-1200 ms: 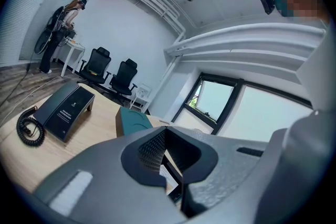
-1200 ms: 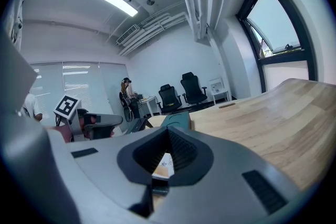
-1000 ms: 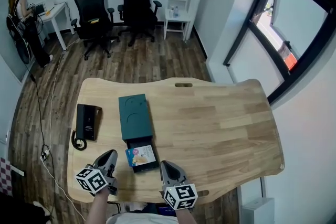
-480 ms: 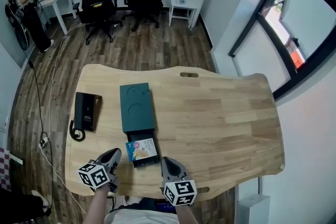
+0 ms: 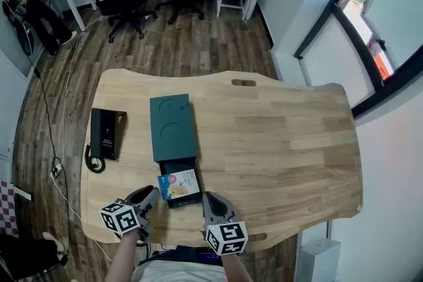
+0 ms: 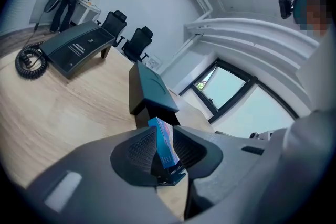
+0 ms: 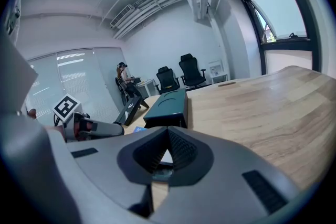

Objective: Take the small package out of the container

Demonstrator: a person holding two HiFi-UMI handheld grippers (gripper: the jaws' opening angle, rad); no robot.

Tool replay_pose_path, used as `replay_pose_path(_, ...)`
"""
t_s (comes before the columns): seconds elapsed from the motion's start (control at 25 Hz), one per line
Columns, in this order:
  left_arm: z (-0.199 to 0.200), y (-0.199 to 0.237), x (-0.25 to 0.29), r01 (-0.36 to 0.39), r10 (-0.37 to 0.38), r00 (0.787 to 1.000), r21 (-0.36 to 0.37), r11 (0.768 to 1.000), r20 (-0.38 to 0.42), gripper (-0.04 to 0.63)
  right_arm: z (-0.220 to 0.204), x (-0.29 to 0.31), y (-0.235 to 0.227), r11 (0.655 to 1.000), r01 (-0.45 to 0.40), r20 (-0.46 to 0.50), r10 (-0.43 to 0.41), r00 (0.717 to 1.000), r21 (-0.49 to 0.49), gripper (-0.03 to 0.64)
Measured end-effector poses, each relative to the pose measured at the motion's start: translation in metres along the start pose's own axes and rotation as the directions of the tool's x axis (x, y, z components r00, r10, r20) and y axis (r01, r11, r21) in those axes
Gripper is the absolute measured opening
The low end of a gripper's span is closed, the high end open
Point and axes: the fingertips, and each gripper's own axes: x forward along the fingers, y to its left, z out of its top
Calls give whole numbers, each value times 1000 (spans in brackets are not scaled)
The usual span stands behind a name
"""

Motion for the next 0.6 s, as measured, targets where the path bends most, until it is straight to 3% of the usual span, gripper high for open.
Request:
replay_pose_path(0.28, -9, 5, 15, -16, 15, 999, -27, 999, -29, 155, -3, 11, -11, 1000, -5, -21, 6, 1000, 16, 3)
replay_pose_path(0.6, -16, 9, 28, -15, 11, 998, -65, 998, -57, 164, -8, 21, -27, 1000, 8, -41, -7, 999, 22, 3)
